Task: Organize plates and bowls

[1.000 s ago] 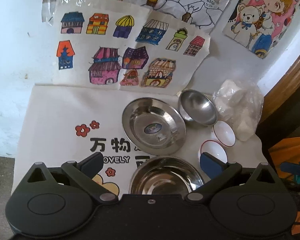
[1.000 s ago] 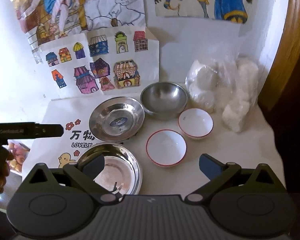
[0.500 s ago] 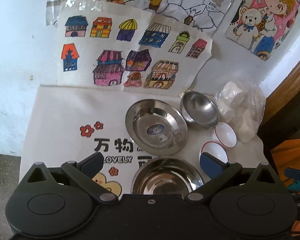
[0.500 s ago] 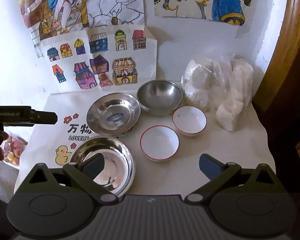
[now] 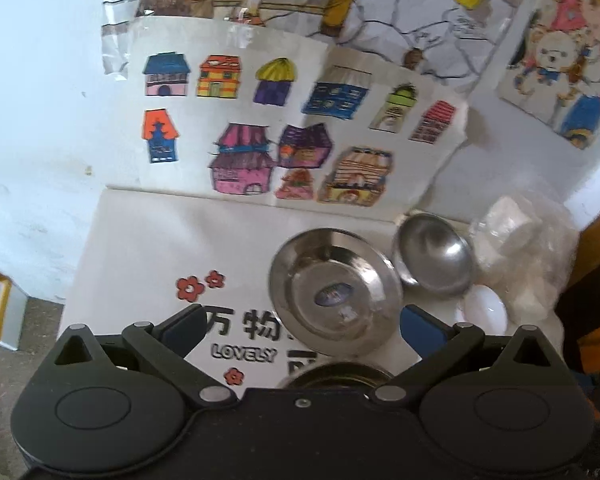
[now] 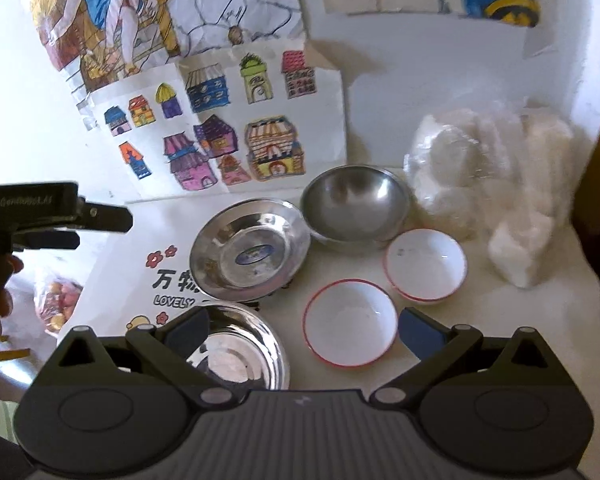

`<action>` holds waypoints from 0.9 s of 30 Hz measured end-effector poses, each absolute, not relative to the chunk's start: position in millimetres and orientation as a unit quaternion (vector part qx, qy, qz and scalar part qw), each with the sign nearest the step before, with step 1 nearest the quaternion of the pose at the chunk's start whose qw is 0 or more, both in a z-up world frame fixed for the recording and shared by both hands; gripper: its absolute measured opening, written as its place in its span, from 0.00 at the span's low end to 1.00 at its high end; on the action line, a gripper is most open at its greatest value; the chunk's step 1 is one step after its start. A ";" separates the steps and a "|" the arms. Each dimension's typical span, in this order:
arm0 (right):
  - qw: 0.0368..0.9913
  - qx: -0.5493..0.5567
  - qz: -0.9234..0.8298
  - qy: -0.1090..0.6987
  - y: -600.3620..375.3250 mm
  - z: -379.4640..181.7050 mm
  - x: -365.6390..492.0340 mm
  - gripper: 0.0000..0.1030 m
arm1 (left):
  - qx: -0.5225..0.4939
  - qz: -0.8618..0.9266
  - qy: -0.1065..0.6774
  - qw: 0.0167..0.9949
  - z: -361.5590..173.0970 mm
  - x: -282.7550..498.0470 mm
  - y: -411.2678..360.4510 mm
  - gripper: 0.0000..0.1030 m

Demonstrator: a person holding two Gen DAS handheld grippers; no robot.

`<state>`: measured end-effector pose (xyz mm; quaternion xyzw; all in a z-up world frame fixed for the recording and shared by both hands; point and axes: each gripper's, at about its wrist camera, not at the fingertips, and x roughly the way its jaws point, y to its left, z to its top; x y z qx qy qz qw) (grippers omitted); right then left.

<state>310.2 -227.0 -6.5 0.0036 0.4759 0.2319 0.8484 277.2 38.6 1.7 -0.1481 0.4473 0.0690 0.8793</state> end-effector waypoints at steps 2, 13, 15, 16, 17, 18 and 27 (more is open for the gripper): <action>0.843 0.001 0.242 0.480 -223.6 -13.7 315.3 1.00 | -0.147 0.080 0.450 0.877 -3.3 282.9 39.9 0.99; 0.823 0.013 0.268 0.500 -210.4 -40.4 343.6 1.00 | -0.140 0.102 0.480 0.860 -36.6 330.6 42.3 0.99; 0.819 0.025 0.278 0.502 -206.5 -44.6 351.1 1.00 | -0.135 0.100 0.487 0.857 -44.3 339.9 44.8 0.99; 0.816 0.031 0.283 0.503 -204.2 -46.6 355.1 1.00 | -0.134 0.100 0.492 0.855 -49.0 344.7 46.5 0.99; 0.813 0.036 0.287 0.505 -201.0 -49.4 359.4 1.00 | -0.134 0.102 0.496 0.852 -53.8 349.9 48.9 0.99; 0.809 0.041 0.292 0.508 -197.5 -52.4 363.8 1.00 | -0.135 0.102 0.499 0.850 -58.1 354.3 51.2 0.99; 0.788 0.065 0.284 0.543 -168.5 -86.0 393.2 0.94 | -0.117 0.091 0.525 0.838 -91.9 385.3 64.6 0.99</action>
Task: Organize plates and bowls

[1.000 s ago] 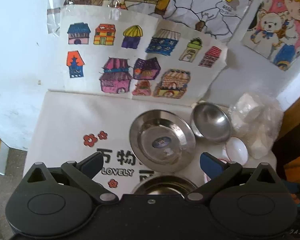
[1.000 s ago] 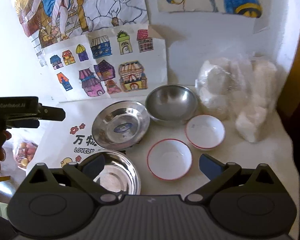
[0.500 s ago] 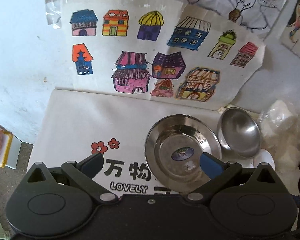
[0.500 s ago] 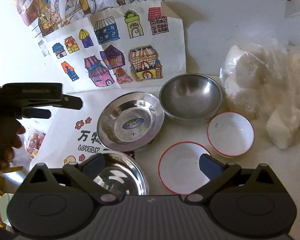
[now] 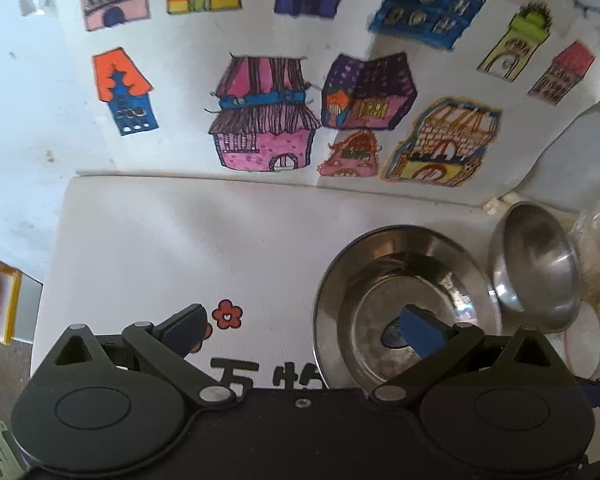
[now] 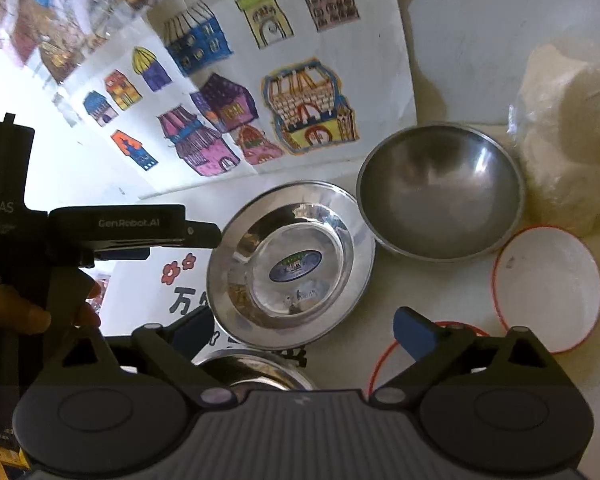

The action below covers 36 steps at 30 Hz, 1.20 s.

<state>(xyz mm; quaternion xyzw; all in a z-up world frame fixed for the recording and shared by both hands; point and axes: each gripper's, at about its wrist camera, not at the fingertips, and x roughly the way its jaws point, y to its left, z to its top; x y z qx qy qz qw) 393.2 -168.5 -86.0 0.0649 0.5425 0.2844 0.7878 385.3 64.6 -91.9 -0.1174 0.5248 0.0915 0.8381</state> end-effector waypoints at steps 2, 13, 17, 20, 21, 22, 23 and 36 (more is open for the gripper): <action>0.784 0.062 0.281 0.550 -163.9 -91.9 396.4 0.91 | -0.111 0.089 0.531 0.835 -99.2 389.9 65.2 0.99; 0.774 0.056 0.261 0.575 -150.9 -108.8 410.5 0.76 | -0.119 0.081 0.541 0.828 -117.0 392.1 61.0 0.91; 0.768 0.056 0.253 0.586 -148.4 -114.1 411.5 0.68 | -0.136 0.079 0.544 0.824 -121.3 390.8 64.5 0.86; 0.765 0.055 0.247 0.592 -147.4 -118.4 412.1 0.62 | -0.147 0.079 0.551 0.818 -125.6 391.2 65.9 0.78; 0.764 0.056 0.247 0.593 -147.1 -119.5 412.3 0.61 | -0.150 0.078 0.552 0.817 -126.7 391.1 66.3 0.74; 0.763 0.058 0.246 0.595 -146.8 -120.3 412.7 0.58 | -0.153 0.077 0.553 0.816 -127.5 391.4 67.2 0.70; 0.763 0.058 0.245 0.596 -146.7 -120.9 413.0 0.54 | -0.157 0.074 0.553 0.815 -128.1 391.4 67.4 0.67; 0.766 0.057 0.232 0.597 -147.6 -126.3 415.5 0.27 | -0.203 0.050 0.546 0.811 -130.5 392.5 71.4 0.23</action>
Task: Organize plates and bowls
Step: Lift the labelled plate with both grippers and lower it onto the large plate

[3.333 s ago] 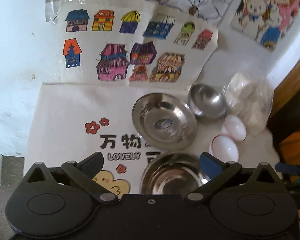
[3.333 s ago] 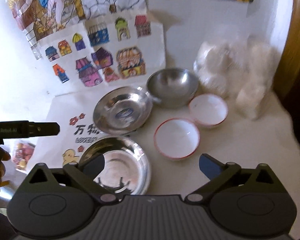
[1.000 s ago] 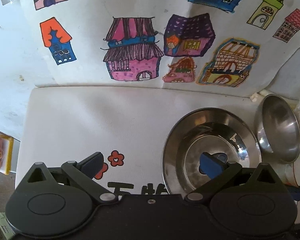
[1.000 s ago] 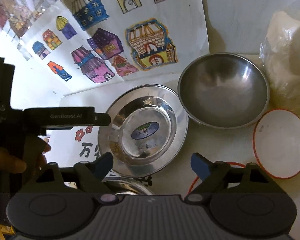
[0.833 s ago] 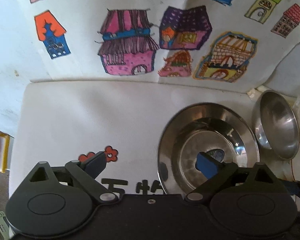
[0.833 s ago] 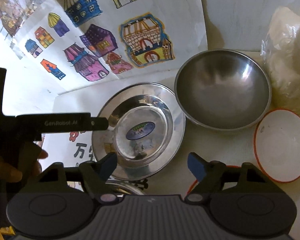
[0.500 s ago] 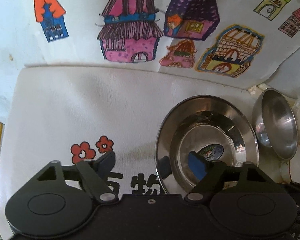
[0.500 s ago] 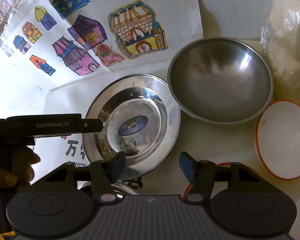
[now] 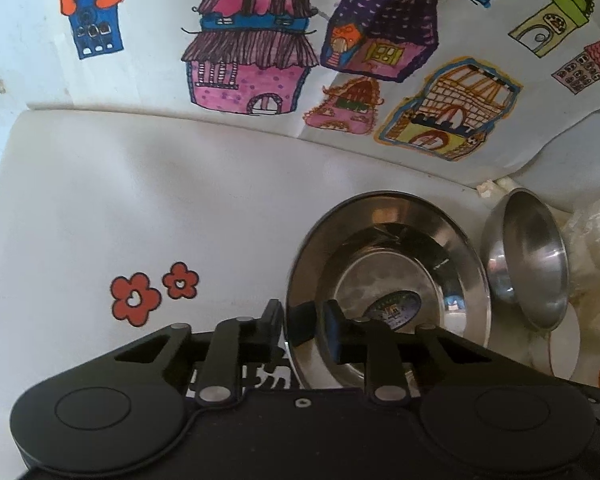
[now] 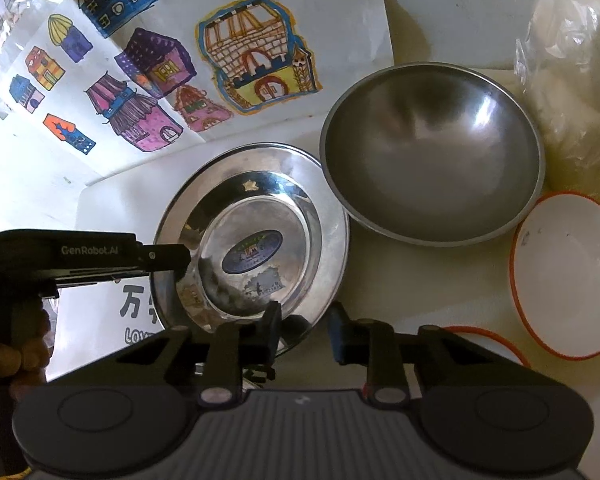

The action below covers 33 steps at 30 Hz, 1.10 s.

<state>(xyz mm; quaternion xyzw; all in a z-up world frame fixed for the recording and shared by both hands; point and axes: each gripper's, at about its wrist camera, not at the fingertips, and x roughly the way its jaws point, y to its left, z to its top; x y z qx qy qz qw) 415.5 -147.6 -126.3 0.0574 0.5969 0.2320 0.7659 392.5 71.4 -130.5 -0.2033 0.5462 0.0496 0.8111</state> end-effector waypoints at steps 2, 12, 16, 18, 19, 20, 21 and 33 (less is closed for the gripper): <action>0.767 0.058 0.232 0.596 -148.0 -126.2 415.3 0.26 | -0.205 0.050 0.545 0.812 -131.4 391.5 72.3 0.21; 0.775 0.042 0.254 0.577 -145.2 -126.1 420.1 0.26 | -0.204 0.065 0.529 0.821 -119.8 379.6 80.4 0.20; 0.780 0.037 0.265 0.565 -140.2 -116.5 417.4 0.26 | -0.203 0.069 0.516 0.829 -108.3 372.2 85.8 0.20; 0.783 0.034 0.271 0.560 -138.3 -110.7 414.7 0.26 | -0.203 0.070 0.510 0.833 -102.8 367.6 87.4 0.20; 0.784 0.032 0.273 0.557 -137.8 -107.9 413.2 0.26 | -0.203 0.070 0.508 0.834 -100.0 364.9 88.3 0.20; 0.785 0.031 0.275 0.555 -137.7 -105.0 411.8 0.26 | -0.204 0.069 0.505 0.836 -97.1 362.0 89.0 0.20; 0.786 0.030 0.277 0.552 -137.6 -102.1 410.0 0.26 | -0.205 0.069 0.502 0.837 -95.3 360.3 88.5 0.20; 0.800 0.033 0.282 0.528 -152.2 -66.5 380.6 0.26 | -0.195 0.053 0.477 0.855 -67.2 328.5 77.2 0.20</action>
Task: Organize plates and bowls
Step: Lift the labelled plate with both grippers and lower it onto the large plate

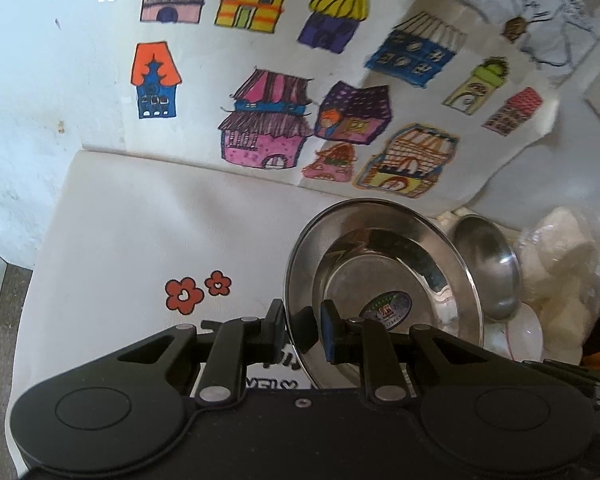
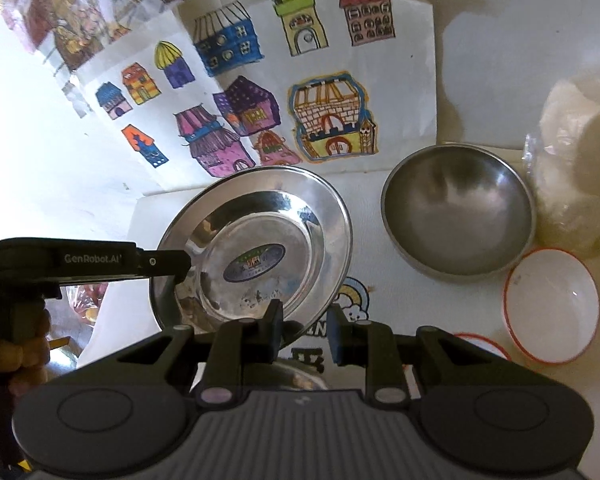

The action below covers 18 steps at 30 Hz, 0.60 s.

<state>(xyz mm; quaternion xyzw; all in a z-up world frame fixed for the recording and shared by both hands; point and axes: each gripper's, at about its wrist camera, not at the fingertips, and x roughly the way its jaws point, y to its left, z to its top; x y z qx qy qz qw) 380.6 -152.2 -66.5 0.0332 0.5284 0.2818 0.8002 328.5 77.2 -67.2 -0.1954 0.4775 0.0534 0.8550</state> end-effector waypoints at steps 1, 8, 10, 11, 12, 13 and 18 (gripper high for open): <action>0.801 0.033 0.282 0.527 -154.5 -63.5 377.2 0.26 | -0.194 0.050 0.475 0.857 -64.2 324.7 75.2 0.20; 0.803 0.033 0.280 0.525 -171.3 -46.5 352.0 0.26 | -0.190 0.033 0.471 0.861 -53.6 300.2 60.9 0.20; 0.804 0.033 0.280 0.524 -176.0 -43.8 345.4 0.26 | -0.188 0.028 0.472 0.861 -51.8 293.5 57.3 0.20; 0.804 0.033 0.280 0.524 -178.3 -42.8 341.9 0.26 | -0.188 0.025 0.474 0.860 -51.2 290.3 55.5 0.20; 0.804 0.032 0.280 0.524 -180.5 -42.1 338.6 0.26 | -0.187 0.022 0.475 0.860 -51.3 287.3 53.9 0.20; 0.804 0.031 0.280 0.524 -182.8 -41.5 334.7 0.26 | -0.187 0.020 0.476 0.859 -51.0 284.1 52.2 0.20; 0.803 0.025 0.282 0.524 -188.5 -39.4 322.0 0.26 | -0.180 0.013 0.486 0.855 -53.0 271.1 46.0 0.20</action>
